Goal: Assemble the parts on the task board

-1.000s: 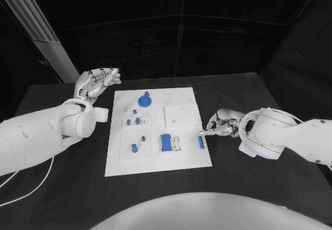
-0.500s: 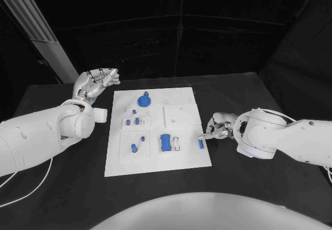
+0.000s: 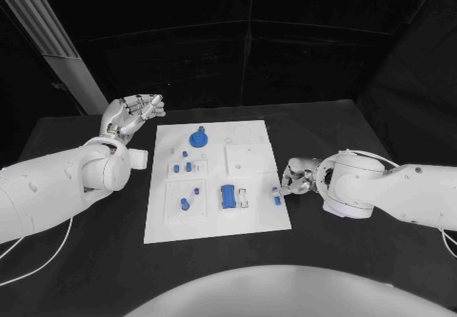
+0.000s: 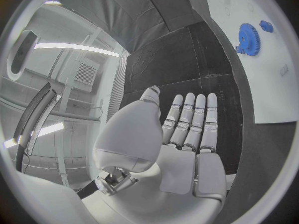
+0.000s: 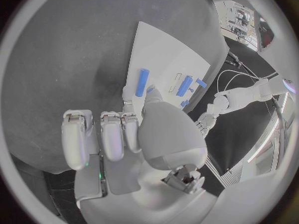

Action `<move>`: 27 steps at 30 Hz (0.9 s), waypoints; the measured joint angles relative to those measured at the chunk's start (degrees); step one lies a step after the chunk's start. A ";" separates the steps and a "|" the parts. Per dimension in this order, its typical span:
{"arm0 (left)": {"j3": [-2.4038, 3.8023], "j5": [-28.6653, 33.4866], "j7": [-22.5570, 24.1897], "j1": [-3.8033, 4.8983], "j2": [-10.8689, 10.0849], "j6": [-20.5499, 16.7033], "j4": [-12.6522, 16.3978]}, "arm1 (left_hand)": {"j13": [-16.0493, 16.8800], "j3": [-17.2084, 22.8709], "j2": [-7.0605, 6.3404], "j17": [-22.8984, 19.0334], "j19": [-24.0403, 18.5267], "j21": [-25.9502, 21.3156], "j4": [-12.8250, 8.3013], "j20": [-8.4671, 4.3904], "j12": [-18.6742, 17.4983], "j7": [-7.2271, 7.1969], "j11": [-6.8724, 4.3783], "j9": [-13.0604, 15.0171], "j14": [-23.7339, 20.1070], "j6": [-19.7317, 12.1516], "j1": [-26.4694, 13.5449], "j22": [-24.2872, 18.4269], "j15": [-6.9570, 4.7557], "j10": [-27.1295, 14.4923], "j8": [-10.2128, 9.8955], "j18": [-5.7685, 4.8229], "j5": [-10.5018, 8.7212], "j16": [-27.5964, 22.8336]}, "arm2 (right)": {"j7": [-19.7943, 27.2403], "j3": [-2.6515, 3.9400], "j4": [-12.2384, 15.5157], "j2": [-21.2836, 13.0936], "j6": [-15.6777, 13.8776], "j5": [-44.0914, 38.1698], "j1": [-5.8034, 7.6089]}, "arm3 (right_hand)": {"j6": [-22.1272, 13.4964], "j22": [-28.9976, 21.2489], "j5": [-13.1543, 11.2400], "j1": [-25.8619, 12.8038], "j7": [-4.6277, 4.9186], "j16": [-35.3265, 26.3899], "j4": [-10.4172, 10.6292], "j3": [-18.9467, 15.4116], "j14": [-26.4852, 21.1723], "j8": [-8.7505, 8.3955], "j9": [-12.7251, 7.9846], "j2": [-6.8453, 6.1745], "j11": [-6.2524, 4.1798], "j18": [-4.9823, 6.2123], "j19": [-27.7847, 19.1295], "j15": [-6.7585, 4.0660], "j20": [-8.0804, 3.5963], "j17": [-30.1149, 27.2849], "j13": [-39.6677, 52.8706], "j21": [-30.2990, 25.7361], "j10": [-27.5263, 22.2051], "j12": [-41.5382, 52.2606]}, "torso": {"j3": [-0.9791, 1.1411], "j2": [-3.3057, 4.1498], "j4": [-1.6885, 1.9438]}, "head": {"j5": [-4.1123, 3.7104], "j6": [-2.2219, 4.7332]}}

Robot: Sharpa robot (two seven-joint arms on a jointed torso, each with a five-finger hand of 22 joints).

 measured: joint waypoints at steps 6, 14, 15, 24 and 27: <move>0.00 0.00 0.00 0.00 0.00 0.00 0.01 | 0.00 0.00 0.00 0.00 0.00 0.00 0.00 0.00 0.00 0.00 0.00 0.00 0.00 0.00 0.00 0.00 0.00 0.00 0.00 0.00 0.00 0.00 | -0.35 0.00 -0.53 0.90 1.22 -0.15 -0.02 | 1.09 0.00 -0.85 1.76 -0.13 0.00 -1.08 0.77 0.00 -1.32 -1.48 0.00 -0.39 0.00 0.00 0.00 0.00 0.01 0.00 0.00 0.01 0.00 | 0.00 0.00 -0.01 | 0.25 0.00; 0.00 0.00 0.00 -0.01 -0.04 0.05 0.06 | 0.00 0.00 0.00 -0.05 0.00 0.00 0.00 0.00 0.00 0.00 0.00 0.00 0.00 0.00 0.00 0.00 0.00 0.00 0.00 0.00 0.00 0.00 | -0.52 0.14 -1.22 2.25 2.70 -0.33 -0.01 | 2.24 0.00 -1.19 3.44 -0.43 0.00 -2.32 1.70 0.00 -2.44 -2.54 0.15 -0.39 0.00 0.00 0.00 0.00 0.01 0.02 0.00 0.01 0.00 | 0.00 -0.01 -0.01 | 0.49 0.00; 0.00 0.00 0.00 -0.01 -0.05 0.06 0.07 | 0.01 0.00 0.00 -0.05 0.00 0.00 0.00 0.00 0.00 0.00 0.00 0.00 0.00 0.00 0.00 0.00 0.00 0.00 0.00 0.00 0.00 0.00 | -0.52 0.16 -1.32 2.41 2.90 -0.36 0.00 | 2.41 0.00 -1.43 3.44 -0.29 0.00 -2.33 1.71 0.00 -2.58 -2.54 0.14 -0.39 0.00 0.00 0.00 0.00 0.01 0.02 0.00 0.01 0.00 | 0.00 -0.01 -0.01 | 0.47 0.00; 0.00 0.00 0.00 -0.01 -0.11 0.14 0.14 | 0.01 0.00 0.22 -0.11 0.00 0.00 0.00 0.00 0.23 0.00 0.00 0.00 0.00 0.00 -0.22 -0.01 0.00 0.00 0.00 0.00 0.00 0.00 | -0.52 0.35 -2.00 3.25 4.39 -0.56 0.14 | 2.94 0.00 -2.14 3.43 -0.33 0.00 -2.33 1.71 0.00 -3.20 -2.44 0.15 -0.39 0.00 0.00 0.00 0.00 0.00 0.03 0.00 0.01 0.00 | -0.01 -0.01 -0.03 | 0.18 0.00; 0.00 0.00 0.00 -0.02 -0.10 0.16 0.15 | 0.01 0.00 0.22 -0.11 0.00 0.00 0.00 0.00 0.23 0.00 0.00 0.00 0.00 0.00 -0.22 -0.05 0.00 0.00 0.00 0.00 0.00 0.00 | -0.52 0.39 -2.20 3.47 4.93 -0.66 0.21 | 2.97 0.00 -3.73 3.19 -0.32 0.00 -2.14 1.89 0.00 -3.21 -1.49 0.14 -0.38 0.00 0.00 0.00 0.00 0.00 0.02 0.00 0.01 0.00 | -0.01 -0.01 -0.03 | 0.10 0.00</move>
